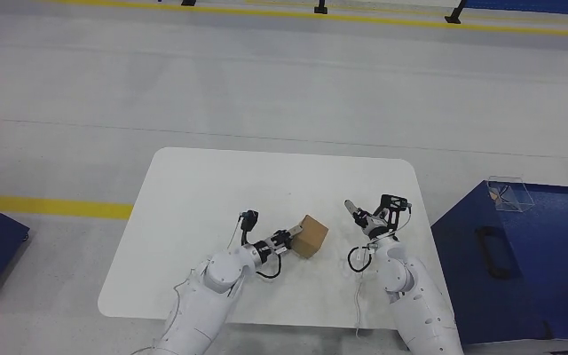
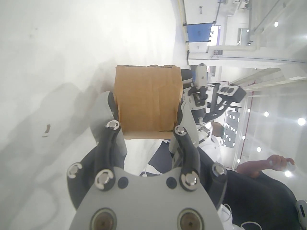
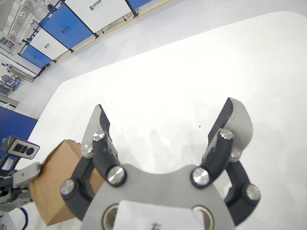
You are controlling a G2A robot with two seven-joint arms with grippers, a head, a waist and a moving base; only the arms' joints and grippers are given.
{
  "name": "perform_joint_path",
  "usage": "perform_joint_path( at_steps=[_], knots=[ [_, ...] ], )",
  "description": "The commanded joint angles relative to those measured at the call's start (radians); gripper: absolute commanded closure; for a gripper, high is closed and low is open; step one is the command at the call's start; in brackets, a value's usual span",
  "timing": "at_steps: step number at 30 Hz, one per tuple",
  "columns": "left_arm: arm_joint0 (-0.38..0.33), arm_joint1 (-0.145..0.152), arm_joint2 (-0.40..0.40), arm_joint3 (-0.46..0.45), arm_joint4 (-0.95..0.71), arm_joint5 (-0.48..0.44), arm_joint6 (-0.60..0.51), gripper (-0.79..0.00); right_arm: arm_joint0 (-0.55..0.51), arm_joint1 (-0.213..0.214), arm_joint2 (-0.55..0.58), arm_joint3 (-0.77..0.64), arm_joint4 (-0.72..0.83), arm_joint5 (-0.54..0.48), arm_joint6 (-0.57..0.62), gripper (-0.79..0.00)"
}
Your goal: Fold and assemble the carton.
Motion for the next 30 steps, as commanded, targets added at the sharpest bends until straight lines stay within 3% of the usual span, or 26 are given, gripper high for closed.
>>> perform_joint_path(
  at_steps=[1, 4, 9, 10, 11, 12, 13, 17, 20, 25, 30],
  knots=[
    [-0.005, 0.002, -0.005, 0.008, -0.014, 0.007, -0.017, -0.785, 0.000, 0.000, 0.000, 0.000, 0.000, 0.000, 0.000, -0.785],
    [0.011, 0.011, -0.022, -0.039, 0.012, -0.032, 0.037, -0.785, 0.000, 0.000, 0.000, 0.000, 0.000, 0.000, 0.000, -0.785],
    [0.117, 0.028, -0.007, -0.279, 0.227, -0.141, 0.223, -0.785, 0.000, 0.000, 0.000, 0.000, 0.000, 0.000, 0.000, -0.785],
    [0.138, 0.029, 0.011, -0.321, 0.275, -0.155, 0.247, -0.739, 0.000, 0.000, 0.000, 0.000, 0.000, 0.000, 0.000, -0.785],
    [0.151, 0.030, 0.032, -0.357, 0.325, -0.175, 0.266, -0.480, 0.000, 0.000, 0.000, 0.000, 0.000, 0.000, 0.000, -0.785],
    [0.157, 0.031, 0.055, -0.377, 0.393, -0.187, 0.286, -0.089, 0.000, 0.000, 0.000, 0.000, 0.000, 0.000, 0.000, -0.785],
    [0.157, 0.031, 0.080, -0.386, 0.471, -0.184, 0.306, 0.000, 0.000, 0.000, 0.000, 0.000, 0.000, 0.000, 0.000, -0.785],
    [0.124, 0.021, 0.180, -0.347, 0.676, -0.158, 0.372, 0.000, 0.000, 0.000, 0.000, 0.000, 0.000, 0.000, 0.000, -0.785],
    [0.085, 0.006, 0.200, -0.279, 0.589, -0.192, 0.400, 0.000, 0.000, 0.000, 0.000, 0.000, 0.000, 0.000, 0.000, -0.785],
    [0.027, -0.011, 0.237, -0.176, 0.597, -0.232, 0.477, 0.000, 0.000, 0.000, 0.000, 0.000, 0.000, 0.000, 0.000, -0.785],
    [-0.009, -0.024, 0.270, -0.098, 0.638, -0.216, 0.535, 0.000, 0.000, 0.000, 0.000, 0.000, 0.000, 0.000, 0.000, -0.785]
  ],
)
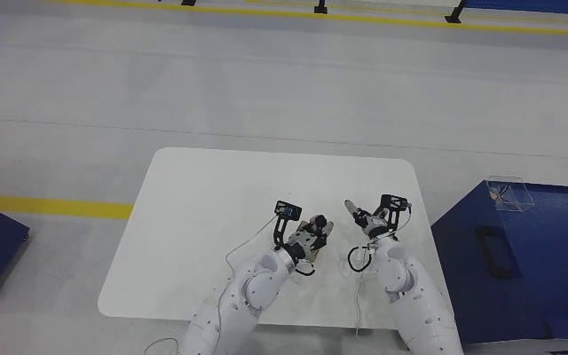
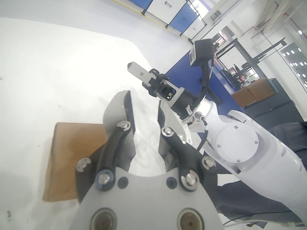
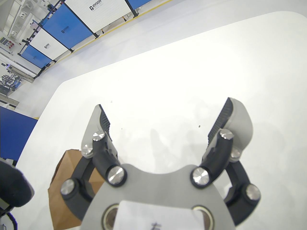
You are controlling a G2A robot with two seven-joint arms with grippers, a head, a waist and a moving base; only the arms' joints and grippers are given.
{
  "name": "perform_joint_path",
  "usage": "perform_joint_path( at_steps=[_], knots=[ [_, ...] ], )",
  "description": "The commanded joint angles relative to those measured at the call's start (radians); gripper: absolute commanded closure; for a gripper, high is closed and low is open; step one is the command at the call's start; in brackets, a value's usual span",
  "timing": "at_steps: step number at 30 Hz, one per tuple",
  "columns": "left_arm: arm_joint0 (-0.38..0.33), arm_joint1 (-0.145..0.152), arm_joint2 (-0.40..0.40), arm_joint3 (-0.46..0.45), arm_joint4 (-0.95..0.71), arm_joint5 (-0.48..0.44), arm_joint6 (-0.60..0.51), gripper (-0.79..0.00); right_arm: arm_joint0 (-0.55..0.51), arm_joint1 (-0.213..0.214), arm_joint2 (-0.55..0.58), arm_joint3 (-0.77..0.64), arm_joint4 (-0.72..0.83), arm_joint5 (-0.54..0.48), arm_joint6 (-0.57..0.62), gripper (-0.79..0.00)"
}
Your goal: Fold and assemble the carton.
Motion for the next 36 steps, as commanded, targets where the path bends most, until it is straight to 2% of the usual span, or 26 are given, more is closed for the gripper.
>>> perform_joint_path(
  at_steps=[1, 14, 20, 26, 31, 36],
  knots=[
    [-0.011, -0.005, 0.013, 0.029, 0.025, 0.021, 0.019, 0.000, 0.000, 0.000, 0.000, 0.000, 0.000, 0.000, 0.000, -0.785],
    [-0.075, -0.042, 0.050, 0.187, 0.006, 0.072, 0.054, 0.000, 0.000, 0.000, 0.000, 0.000, 0.000, 0.000, 0.000, -0.785],
    [-0.071, -0.046, 0.052, 0.185, 0.015, 0.034, 0.105, 0.000, 0.000, 0.000, 0.000, 0.000, 0.000, 0.000, 0.000, -0.785],
    [-0.090, -0.059, 0.056, 0.227, -0.002, 0.083, 0.075, 0.000, 0.000, 0.000, 0.000, 0.000, 0.000, 0.000, 0.000, -0.785],
    [-0.081, -0.062, 0.055, 0.211, 0.003, 0.039, 0.130, 0.000, 0.000, 0.000, 0.000, 0.000, 0.000, 0.000, 0.000, -0.785],
    [-0.089, -0.067, 0.053, 0.240, 0.003, 0.085, 0.090, 0.000, 0.000, 0.000, 0.000, 0.000, 0.000, 0.000, 0.000, -0.785]
  ],
)
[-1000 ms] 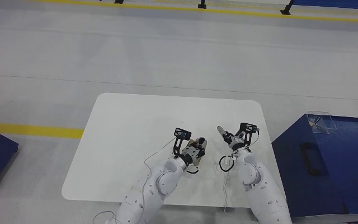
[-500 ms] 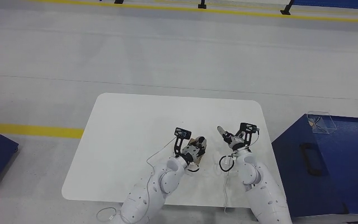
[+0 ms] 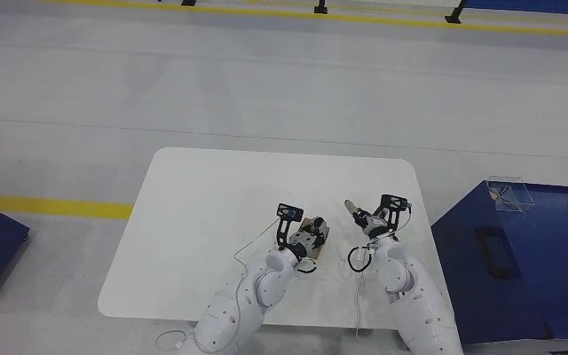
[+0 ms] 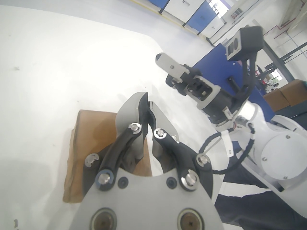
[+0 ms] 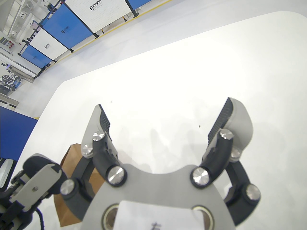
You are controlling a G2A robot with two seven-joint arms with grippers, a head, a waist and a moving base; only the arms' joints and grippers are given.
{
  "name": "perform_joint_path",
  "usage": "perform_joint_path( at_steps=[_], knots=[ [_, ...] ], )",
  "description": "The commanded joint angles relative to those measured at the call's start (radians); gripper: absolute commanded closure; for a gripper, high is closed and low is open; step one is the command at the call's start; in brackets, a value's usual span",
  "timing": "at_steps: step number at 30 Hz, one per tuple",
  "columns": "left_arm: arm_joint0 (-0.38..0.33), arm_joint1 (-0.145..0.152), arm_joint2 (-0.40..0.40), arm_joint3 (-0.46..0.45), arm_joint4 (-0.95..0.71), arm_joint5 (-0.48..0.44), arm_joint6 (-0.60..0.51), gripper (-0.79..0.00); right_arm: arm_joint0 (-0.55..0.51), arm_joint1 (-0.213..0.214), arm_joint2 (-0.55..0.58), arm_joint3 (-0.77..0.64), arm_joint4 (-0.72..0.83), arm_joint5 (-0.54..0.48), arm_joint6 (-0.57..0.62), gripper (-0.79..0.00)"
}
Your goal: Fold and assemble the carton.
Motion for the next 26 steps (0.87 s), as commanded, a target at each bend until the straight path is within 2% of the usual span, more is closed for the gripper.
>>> perform_joint_path(
  at_steps=[1, 4, 10, 11, 12, 13, 15, 16, 22, 26],
  knots=[
    [-0.007, -0.004, 0.001, 0.012, -0.007, 0.019, -0.012, 0.000, 0.000, 0.000, 0.000, 0.000, 0.000, 0.000, 0.000, -0.785],
    [-0.008, -0.009, 0.003, 0.005, -0.010, 0.009, 0.011, 0.000, 0.000, 0.000, 0.000, 0.000, 0.000, 0.000, 0.000, -0.785],
    [0.058, 0.009, -0.016, -0.099, 0.071, -0.088, 0.188, 0.000, 0.000, 0.000, 0.000, 0.000, 0.000, 0.000, 0.000, -0.785],
    [0.077, 0.013, -0.023, -0.126, 0.087, -0.097, 0.224, -0.055, 0.000, 0.000, 0.000, 0.000, 0.000, 0.000, 0.000, -0.785],
    [0.077, 0.013, -0.023, -0.126, 0.087, -0.097, 0.224, -0.782, 0.000, 0.000, 0.000, 0.000, 0.000, 0.000, 0.000, -0.785],
    [0.073, 0.012, -0.021, -0.120, 0.082, -0.096, 0.216, -0.002, 0.000, 0.000, 0.000, 0.000, 0.000, 0.000, 0.000, -0.785],
    [0.079, 0.014, -0.023, -0.129, 0.089, -0.098, 0.236, -0.017, 0.000, 0.000, 0.000, 0.000, 0.000, 0.000, 0.000, -0.784],
    [0.078, 0.014, -0.023, -0.128, 0.088, -0.098, 0.230, -0.057, 0.000, 0.000, 0.000, 0.000, 0.000, 0.000, 0.000, -0.785],
    [0.077, 0.013, -0.023, -0.126, 0.087, -0.097, 0.224, -0.453, 0.000, 0.000, 0.000, 0.000, 0.000, 0.000, 0.000, -0.784],
    [0.077, 0.013, -0.023, -0.126, 0.087, -0.097, 0.224, -0.628, 0.000, 0.000, 0.000, 0.000, 0.000, 0.000, 0.000, -0.784]
  ],
)
